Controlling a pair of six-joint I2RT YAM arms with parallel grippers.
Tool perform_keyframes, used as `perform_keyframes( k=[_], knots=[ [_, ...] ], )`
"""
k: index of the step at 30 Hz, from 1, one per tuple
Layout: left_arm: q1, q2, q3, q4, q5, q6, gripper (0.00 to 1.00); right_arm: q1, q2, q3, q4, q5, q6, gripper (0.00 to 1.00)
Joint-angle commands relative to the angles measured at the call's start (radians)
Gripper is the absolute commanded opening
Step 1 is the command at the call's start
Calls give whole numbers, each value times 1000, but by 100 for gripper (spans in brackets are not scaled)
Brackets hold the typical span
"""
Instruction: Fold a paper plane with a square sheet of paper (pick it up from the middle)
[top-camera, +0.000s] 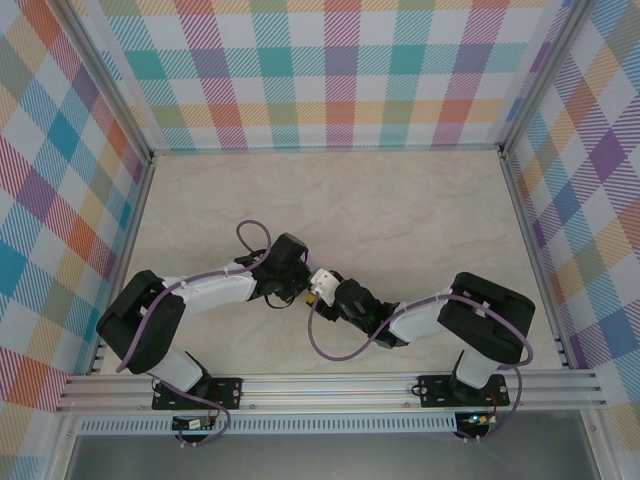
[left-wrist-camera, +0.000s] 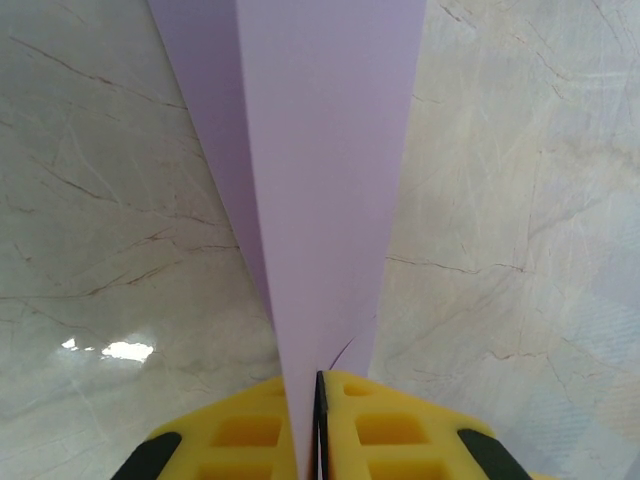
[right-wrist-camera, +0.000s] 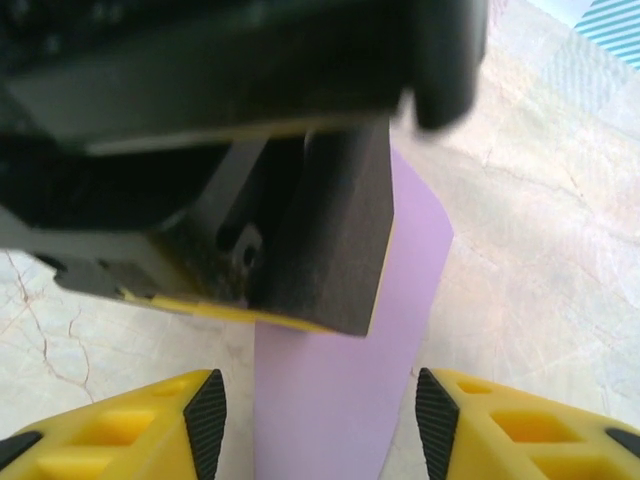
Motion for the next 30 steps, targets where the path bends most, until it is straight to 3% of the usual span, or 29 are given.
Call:
perform_keyframes(
  k=[1,22,30],
  knots=[
    [-1,-5,17,-21,13,13,11,2,6,-8,10,-16,20,51],
    [3,-16,13,-18,24,-1,10,-27,87,35,70,-22,15,28],
    [28,-37,19,-34,33,14,17,-32,68,27,44,-55,25,9]
  ],
)
